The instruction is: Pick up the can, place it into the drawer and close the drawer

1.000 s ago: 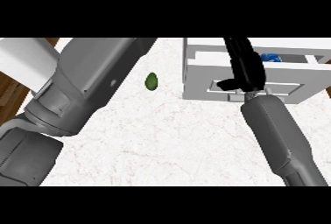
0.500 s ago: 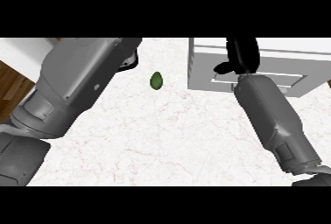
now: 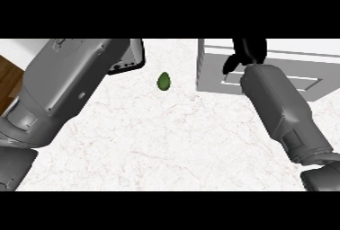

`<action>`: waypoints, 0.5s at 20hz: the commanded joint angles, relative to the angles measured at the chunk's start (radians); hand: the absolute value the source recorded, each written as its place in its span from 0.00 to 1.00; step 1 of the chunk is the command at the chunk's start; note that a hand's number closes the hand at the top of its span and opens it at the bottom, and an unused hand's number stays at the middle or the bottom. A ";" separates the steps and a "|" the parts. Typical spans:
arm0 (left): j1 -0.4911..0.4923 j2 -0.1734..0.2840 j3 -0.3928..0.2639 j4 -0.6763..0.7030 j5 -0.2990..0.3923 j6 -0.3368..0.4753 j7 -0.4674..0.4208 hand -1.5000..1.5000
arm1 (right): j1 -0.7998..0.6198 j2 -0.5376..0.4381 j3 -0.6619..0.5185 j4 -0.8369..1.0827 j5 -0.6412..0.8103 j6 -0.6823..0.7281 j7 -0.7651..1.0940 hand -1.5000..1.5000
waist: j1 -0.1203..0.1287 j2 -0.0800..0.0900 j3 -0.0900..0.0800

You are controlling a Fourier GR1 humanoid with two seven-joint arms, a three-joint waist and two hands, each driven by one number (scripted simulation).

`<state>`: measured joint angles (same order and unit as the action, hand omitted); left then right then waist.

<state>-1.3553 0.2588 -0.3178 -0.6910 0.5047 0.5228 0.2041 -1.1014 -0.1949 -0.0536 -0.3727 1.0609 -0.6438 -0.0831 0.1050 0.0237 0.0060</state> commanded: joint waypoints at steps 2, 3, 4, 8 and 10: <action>0.040 0.060 0.010 -0.069 0.006 -0.033 0.028 0.00 | -0.093 0.000 -0.062 0.024 -0.051 -0.044 -0.027 0.00 | 0.017 0.000 -0.004; 0.076 0.059 0.014 -0.080 0.008 -0.032 0.004 0.00 | -0.117 -0.009 -0.078 0.025 -0.073 0.001 -0.048 0.00 | 0.008 -0.002 -0.005; 0.093 0.062 0.007 -0.092 0.007 -0.029 0.027 0.00 | -0.103 0.019 -0.096 0.000 -0.107 -0.003 -0.088 0.00 | -0.005 -0.010 -0.004; 0.138 0.071 0.006 -0.151 0.006 -0.028 0.010 0.00 | -0.123 0.011 -0.137 0.010 -0.143 -0.011 -0.133 0.00 | 0.019 -0.005 -0.004; 0.167 0.100 0.004 -0.190 0.008 -0.053 0.023 0.00 | -0.116 0.041 -0.139 0.018 -0.147 -0.013 -0.156 0.00 | 0.010 -0.012 -0.005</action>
